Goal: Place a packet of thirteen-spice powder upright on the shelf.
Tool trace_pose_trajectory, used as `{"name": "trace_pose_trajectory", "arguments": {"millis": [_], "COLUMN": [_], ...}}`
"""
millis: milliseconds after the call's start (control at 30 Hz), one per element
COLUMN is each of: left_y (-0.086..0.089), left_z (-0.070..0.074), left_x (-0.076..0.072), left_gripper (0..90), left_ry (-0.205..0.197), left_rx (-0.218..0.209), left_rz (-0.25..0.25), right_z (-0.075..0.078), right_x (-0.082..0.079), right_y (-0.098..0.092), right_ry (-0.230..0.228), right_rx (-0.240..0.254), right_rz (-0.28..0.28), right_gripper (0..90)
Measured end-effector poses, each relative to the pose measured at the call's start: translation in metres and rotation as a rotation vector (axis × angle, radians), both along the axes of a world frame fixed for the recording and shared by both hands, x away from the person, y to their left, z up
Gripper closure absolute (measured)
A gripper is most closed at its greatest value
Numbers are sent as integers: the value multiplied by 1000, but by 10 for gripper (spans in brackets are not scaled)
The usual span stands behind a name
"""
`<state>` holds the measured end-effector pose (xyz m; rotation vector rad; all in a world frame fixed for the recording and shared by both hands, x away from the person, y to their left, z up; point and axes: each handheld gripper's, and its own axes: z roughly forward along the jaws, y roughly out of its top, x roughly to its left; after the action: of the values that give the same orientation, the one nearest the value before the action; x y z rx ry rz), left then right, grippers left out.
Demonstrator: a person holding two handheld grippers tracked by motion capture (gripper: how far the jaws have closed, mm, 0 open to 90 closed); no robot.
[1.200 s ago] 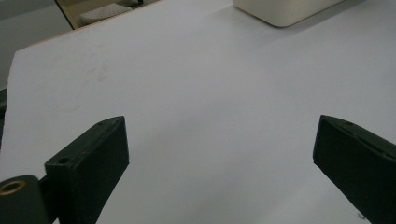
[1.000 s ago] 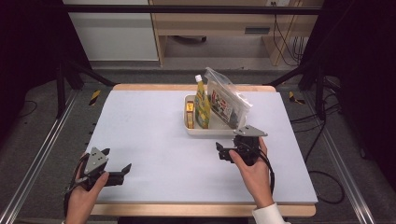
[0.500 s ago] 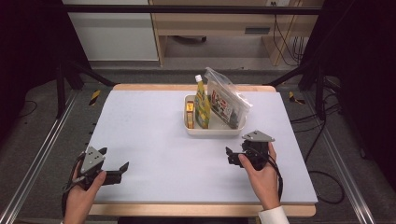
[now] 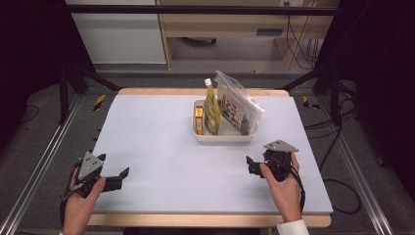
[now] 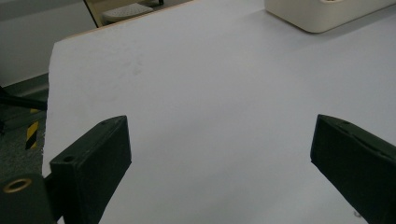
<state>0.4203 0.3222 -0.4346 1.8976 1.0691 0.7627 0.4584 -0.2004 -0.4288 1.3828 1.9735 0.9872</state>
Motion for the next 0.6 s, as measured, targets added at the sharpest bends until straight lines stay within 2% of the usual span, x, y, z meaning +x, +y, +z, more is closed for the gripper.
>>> {"name": "trace_pose_trajectory", "arguments": {"millis": [233,600], "left_y": [5,11], "left_z": [-1,-4], "left_x": [2,5], "left_gripper": [50,50], "left_ry": [8,27], "left_rx": [2,9], "left_rz": [11,24], "right_z": [-3,-13], "right_x": [-1,1], "right_y": [-11,-23], "right_ry": [4,37], "right_rx": [4,10], "right_rz": [-22,-50], "right_gripper": [69,61]}}
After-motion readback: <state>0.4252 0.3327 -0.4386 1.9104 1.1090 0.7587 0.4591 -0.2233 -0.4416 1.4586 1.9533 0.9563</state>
